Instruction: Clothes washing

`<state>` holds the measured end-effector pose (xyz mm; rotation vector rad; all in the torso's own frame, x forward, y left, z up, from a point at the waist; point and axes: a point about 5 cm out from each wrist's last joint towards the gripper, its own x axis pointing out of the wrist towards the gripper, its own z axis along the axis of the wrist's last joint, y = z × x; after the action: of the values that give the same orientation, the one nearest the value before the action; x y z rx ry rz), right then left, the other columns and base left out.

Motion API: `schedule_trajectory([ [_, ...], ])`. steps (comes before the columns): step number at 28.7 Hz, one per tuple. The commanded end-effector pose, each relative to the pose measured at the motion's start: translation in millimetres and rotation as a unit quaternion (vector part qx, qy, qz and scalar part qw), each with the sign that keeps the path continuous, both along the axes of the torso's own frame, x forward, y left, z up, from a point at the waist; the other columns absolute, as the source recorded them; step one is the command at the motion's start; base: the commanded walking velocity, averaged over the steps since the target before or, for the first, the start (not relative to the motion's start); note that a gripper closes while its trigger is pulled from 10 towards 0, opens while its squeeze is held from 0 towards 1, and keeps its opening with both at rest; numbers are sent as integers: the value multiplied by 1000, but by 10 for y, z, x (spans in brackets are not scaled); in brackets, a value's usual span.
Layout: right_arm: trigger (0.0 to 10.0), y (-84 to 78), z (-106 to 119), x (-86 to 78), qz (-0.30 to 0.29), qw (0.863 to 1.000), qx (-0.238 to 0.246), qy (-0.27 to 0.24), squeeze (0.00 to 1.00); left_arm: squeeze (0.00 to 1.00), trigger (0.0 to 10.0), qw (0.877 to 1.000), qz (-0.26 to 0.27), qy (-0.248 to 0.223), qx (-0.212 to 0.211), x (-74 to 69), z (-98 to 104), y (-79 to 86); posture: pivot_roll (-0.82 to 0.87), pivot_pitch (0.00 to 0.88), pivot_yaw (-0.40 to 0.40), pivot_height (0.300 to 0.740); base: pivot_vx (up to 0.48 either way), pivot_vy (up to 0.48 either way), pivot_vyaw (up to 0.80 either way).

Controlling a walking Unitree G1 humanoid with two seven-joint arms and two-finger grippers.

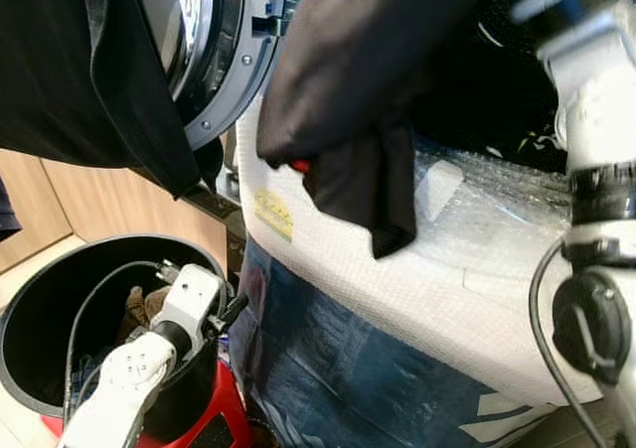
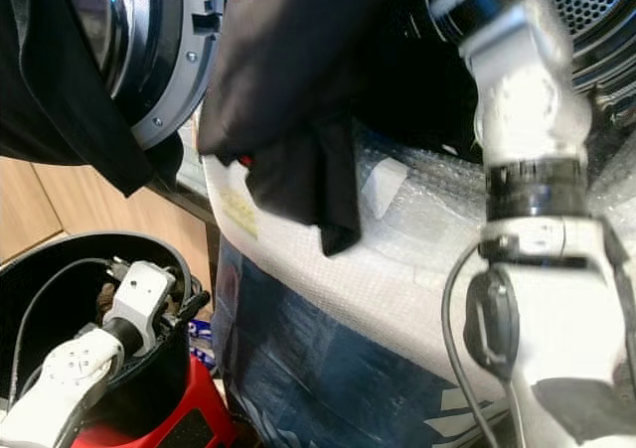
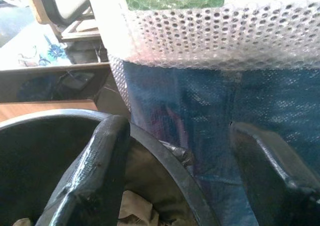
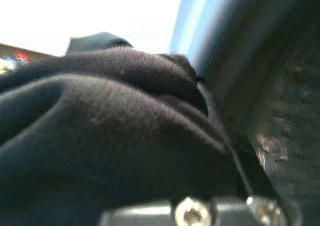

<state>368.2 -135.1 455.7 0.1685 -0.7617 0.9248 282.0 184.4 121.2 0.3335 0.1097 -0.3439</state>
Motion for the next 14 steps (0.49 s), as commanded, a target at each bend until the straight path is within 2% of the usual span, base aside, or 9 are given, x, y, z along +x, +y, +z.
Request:
schedule_trajectory([
  [1,0,-78,58,48,-46,999,6,10,0,0,10000,1000,-10,8,6,-18,-11,-53,187,0,-131,740,0,0,0],
  [3,0,-76,71,115,-115,993,-14,33,0,0,10000,1000,-10,6,2,-29,2,-53,185,0,-127,740,0,0,0],
  [6,0,-96,88,142,-140,989,-10,50,0,0,10000,1000,-10,6,3,-29,2,-51,184,0,-125,740,0,0,0],
  [10,0,-227,94,230,-237,965,10,109,0,0,10000,1000,-2,17,-4,-33,-7,-37,173,0,-125,740,0,0,0],
  [11,0,-280,57,268,-277,952,11,133,0,0,10000,1000,-1,17,-13,-46,9,-51,171,0,-127,740,0,0,0],
  [12,0,-280,57,268,-277,952,11,133,0,0,10000,1000,-1,17,-13,-46,9,-51,171,0,-127,740,0,0,0],
  [14,0,-336,26,294,-320,936,-1,145,0,0,10000,1000,0,17,-22,-61,13,-68,168,0,-129,740,0,0,0],
])
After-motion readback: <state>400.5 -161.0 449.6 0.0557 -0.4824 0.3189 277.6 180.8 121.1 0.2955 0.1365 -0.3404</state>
